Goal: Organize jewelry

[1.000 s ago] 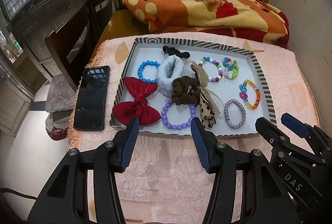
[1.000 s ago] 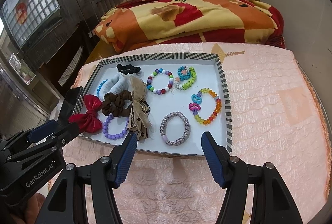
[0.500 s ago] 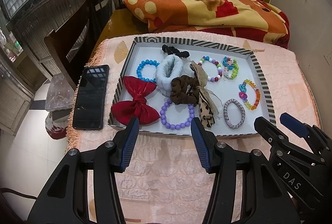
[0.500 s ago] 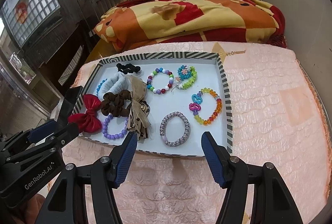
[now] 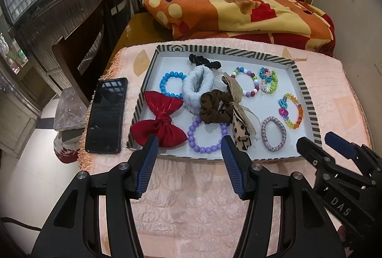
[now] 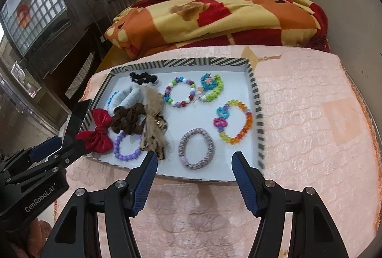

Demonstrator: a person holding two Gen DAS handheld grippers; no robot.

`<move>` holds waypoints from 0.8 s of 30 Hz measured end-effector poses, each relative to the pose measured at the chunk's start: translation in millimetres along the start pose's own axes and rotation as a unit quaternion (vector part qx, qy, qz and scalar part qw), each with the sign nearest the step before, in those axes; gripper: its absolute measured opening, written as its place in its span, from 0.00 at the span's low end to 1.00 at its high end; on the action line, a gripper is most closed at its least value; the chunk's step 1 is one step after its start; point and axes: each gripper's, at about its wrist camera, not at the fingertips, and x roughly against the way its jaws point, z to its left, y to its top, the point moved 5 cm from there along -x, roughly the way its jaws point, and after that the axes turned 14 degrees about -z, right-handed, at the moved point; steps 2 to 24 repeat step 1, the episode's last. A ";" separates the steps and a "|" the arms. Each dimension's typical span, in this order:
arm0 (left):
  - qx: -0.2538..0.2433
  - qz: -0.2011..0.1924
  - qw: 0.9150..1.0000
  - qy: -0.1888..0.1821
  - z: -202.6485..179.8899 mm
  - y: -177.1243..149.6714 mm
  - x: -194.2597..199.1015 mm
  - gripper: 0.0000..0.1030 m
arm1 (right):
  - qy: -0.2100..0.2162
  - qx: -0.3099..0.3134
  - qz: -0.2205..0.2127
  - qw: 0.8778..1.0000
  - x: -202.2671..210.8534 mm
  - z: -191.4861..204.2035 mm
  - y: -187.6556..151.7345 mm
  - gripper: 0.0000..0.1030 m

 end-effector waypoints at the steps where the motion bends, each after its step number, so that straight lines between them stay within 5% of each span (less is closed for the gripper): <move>1: 0.001 0.001 1.000 -0.001 0.1 -0.1 -0.5 0.53 | -0.004 -0.001 -0.004 1.000 0.9 -6.0 0.9 0.60; 24: 0.001 0.001 1.000 -0.001 0.1 -0.1 -0.5 0.53 | -0.004 -0.001 -0.004 1.000 0.9 -6.0 0.9 0.60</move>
